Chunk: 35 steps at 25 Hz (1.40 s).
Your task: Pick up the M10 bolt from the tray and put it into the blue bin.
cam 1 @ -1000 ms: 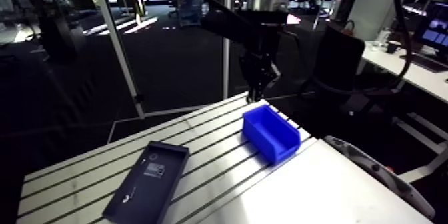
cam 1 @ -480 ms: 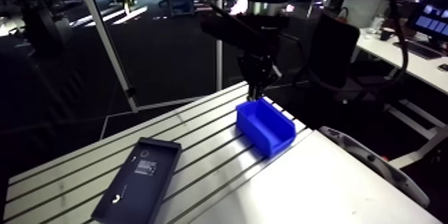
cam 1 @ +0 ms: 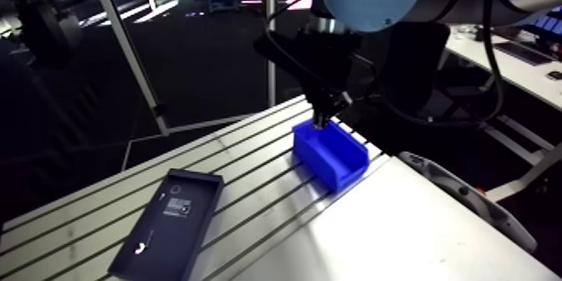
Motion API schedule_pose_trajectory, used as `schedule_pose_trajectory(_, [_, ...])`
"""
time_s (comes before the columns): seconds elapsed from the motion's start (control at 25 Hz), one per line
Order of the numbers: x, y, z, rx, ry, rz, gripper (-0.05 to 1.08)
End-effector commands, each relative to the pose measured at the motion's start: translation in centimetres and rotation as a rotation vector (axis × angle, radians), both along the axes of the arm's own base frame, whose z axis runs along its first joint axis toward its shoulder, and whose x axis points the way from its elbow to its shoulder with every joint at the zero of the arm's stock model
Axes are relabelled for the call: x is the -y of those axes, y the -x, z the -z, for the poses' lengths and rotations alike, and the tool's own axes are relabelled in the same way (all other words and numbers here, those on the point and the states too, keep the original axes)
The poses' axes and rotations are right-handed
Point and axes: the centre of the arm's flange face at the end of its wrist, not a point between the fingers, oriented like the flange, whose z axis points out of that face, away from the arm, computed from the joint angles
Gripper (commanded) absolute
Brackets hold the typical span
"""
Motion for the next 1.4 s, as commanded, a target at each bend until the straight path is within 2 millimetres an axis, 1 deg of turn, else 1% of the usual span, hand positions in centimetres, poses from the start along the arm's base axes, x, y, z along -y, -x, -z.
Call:
schedule_pose_trajectory(0.04, [-0.9, 0.0, 1.0, 0.005, 0.000, 0.010, 1.08])
schedule_pose_trajectory(0.08, [-0.9, 0.0, 1.0, 0.002, -0.002, 0.010, 1.08])
schedule_pose_trajectory(0.24, [-1.2, 0.2, 1.9, 0.010, -0.012, 0.013, 1.08])
schedule_pose_trajectory(0.36, [-1.5, 0.4, 3.0, 0.013, -0.021, 0.014, 1.08])
schedule_pose_trajectory(0.44, [-1.7, 0.5, 3.2, 0.008, -0.025, 0.016, 1.08])
schedule_pose_trajectory(0.48, [-1.7, 0.6, 3.9, 0.015, -0.019, 0.015, 1.08])
schedule_pose_trajectory(0.88, [-1.9, 0.8, 5.9, 0.038, -0.022, 0.021, 1.08])
schedule_pose_trajectory(0.92, [-1.9, 0.9, 6.3, 0.042, -0.019, 0.021, 1.08])
schedule_pose_trajectory(1.4, [-2.0, 1.0, 8.6, 0.071, -0.002, 0.033, 1.08])
